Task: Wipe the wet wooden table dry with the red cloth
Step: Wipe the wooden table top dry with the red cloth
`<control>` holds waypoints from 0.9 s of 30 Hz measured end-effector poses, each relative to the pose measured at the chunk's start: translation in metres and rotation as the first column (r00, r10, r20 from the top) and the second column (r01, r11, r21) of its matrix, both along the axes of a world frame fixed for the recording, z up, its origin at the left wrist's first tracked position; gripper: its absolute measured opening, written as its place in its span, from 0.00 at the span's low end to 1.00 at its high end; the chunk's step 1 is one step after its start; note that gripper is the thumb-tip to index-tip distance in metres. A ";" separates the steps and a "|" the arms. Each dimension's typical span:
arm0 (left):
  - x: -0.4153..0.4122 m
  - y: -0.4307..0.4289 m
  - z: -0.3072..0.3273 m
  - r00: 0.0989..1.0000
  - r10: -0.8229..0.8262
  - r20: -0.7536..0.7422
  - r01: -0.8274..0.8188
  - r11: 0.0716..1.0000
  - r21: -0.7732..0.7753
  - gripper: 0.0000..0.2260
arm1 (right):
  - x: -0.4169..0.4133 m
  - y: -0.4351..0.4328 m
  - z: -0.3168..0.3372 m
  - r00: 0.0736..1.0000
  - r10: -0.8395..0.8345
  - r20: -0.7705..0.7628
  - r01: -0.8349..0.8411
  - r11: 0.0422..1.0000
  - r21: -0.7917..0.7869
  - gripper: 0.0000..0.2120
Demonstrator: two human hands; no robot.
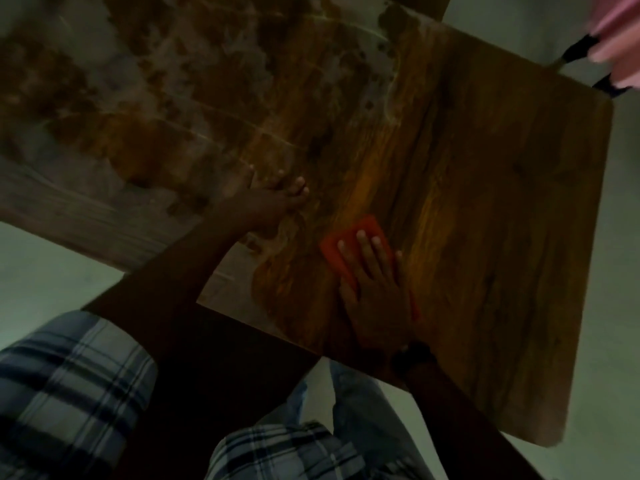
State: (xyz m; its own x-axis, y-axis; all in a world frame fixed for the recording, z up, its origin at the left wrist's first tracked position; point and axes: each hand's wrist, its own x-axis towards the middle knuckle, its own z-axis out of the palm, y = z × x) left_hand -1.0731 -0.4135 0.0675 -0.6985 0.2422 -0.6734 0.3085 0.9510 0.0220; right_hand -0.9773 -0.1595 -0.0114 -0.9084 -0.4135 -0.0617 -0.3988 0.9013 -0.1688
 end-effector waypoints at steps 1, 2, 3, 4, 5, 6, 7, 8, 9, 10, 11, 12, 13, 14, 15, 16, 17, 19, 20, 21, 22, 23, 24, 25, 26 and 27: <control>-0.001 0.002 0.001 1.000 -0.010 0.002 0.010 1.000 -0.017 0.39 | -0.018 -0.007 -0.002 0.999 -0.053 -0.008 0.053 0.999 0.001 0.28; -0.001 0.001 0.001 1.000 -0.013 0.003 0.013 1.000 -0.028 0.38 | -0.035 -0.016 -0.004 0.995 -0.099 -0.013 0.099 0.995 0.002 0.28; -0.001 0.001 0.000 1.000 -0.003 0.008 0.003 1.000 -0.017 0.38 | -0.048 -0.028 -0.006 0.990 -0.138 -0.011 0.138 0.990 -0.003 0.28; -0.001 0.000 0.000 1.000 -0.003 0.010 0.003 1.000 -0.012 0.38 | -0.059 -0.040 -0.007 0.986 -0.168 -0.009 0.168 0.986 -0.013 0.28; -0.002 0.000 0.000 1.000 0.002 0.014 -0.002 1.000 -0.006 0.38 | -0.066 -0.051 -0.008 0.981 -0.193 -0.005 0.193 0.981 -0.022 0.28; -0.003 -0.001 0.000 1.000 0.008 0.012 -0.008 1.000 -0.007 0.38 | -0.069 -0.060 -0.009 0.977 -0.212 -0.002 0.212 0.977 -0.027 0.29; -0.003 0.000 0.000 1.000 0.021 0.007 -0.021 1.000 0.010 0.38 | -0.069 -0.065 -0.009 0.974 -0.225 -0.001 0.224 0.974 -0.030 0.29; -0.002 0.002 0.001 1.000 0.022 0.002 -0.022 1.000 0.011 0.37 | -0.065 -0.066 -0.009 0.974 -0.228 -0.003 0.228 0.973 -0.034 0.29; -0.001 0.003 0.001 1.000 0.024 -0.005 -0.024 1.000 0.017 0.37 | -0.058 -0.064 -0.007 0.975 -0.221 -0.008 0.221 0.975 -0.037 0.29; -0.002 0.003 0.000 1.000 0.020 -0.017 -0.020 1.000 0.020 0.36 | -0.050 -0.061 -0.006 0.979 -0.205 -0.015 0.205 0.978 -0.040 0.29; -0.001 0.004 -0.001 1.000 0.018 -0.026 -0.018 1.000 0.021 0.36 | -0.039 -0.056 -0.005 0.983 -0.183 -0.019 0.182 0.982 -0.042 0.29; -0.001 0.005 -0.001 0.999 0.015 -0.033 -0.015 1.000 0.014 0.36 | -0.027 -0.051 -0.003 0.987 -0.159 -0.024 0.158 0.986 -0.046 0.28; -0.002 0.005 -0.001 0.999 0.012 -0.034 -0.012 1.000 0.003 0.36 | -0.017 -0.046 -0.001 0.990 -0.138 -0.029 0.137 0.989 -0.051 0.28; -0.002 0.006 0.000 1.000 0.012 -0.028 -0.012 1.000 -0.007 0.36 | -0.008 -0.041 0.001 0.992 -0.121 -0.035 0.119 0.991 -0.055 0.28; -0.003 0.007 0.001 1.000 0.019 -0.022 -0.019 1.000 -0.002 0.36 | -0.004 -0.036 0.002 0.994 -0.106 -0.038 0.104 0.993 -0.056 0.28; -0.004 0.008 0.003 0.999 0.029 -0.015 -0.029 1.000 0.002 0.35 | -0.005 -0.031 0.001 0.995 -0.092 -0.035 0.090 0.994 -0.056 0.28; -0.006 0.008 0.004 0.999 0.034 -0.010 -0.034 0.999 0.007 0.35 | -0.012 -0.028 0.001 0.996 -0.086 -0.028 0.084 0.995 -0.055 0.29; -0.011 0.009 0.007 0.999 0.042 0.006 -0.043 0.999 0.010 0.32 | -0.037 -0.029 -0.001 0.993 -0.113 -0.010 0.113 0.993 -0.044 0.30; -0.013 0.010 0.007 0.998 0.057 0.012 -0.057 0.998 0.022 0.31 | -0.053 -0.031 -0.003 0.991 -0.137 0.001 0.137 0.990 -0.033 0.31; -0.016 0.010 0.006 0.997 0.070 0.015 -0.070 0.997 0.033 0.29 | -0.072 -0.033 -0.004 0.987 -0.160 0.013 0.160 0.987 -0.019 0.31; -0.018 0.011 0.005 0.997 0.071 0.017 -0.071 0.997 0.035 0.28 | -0.092 -0.034 -0.006 0.983 -0.182 0.018 0.183 0.983 -0.011 0.32; -0.020 0.011 0.003 0.998 0.064 0.022 -0.065 0.997 0.030 0.28 | -0.114 -0.034 -0.007 0.980 -0.199 0.014 0.199 0.980 -0.010 0.32; -0.021 0.011 0.002 0.998 0.058 0.030 -0.059 0.998 0.019 0.29 | -0.136 -0.034 -0.008 0.978 -0.209 0.010 0.209 0.978 -0.010 0.33; -0.021 0.010 0.001 0.998 0.049 0.039 -0.049 0.999 0.018 0.29 | -0.158 -0.033 -0.008 0.976 -0.214 0.022 0.215 0.977 -0.010 0.33; -0.021 0.009 0.000 0.998 0.049 0.047 -0.050 0.998 0.025 0.30 | -0.178 -0.034 -0.007 0.974 -0.222 0.051 0.223 0.975 -0.009 0.33; -0.021 0.007 0.000 0.997 0.054 0.054 -0.056 0.998 0.037 0.30 | -0.194 -0.035 -0.006 0.969 -0.233 0.078 0.235 0.972 -0.009 0.34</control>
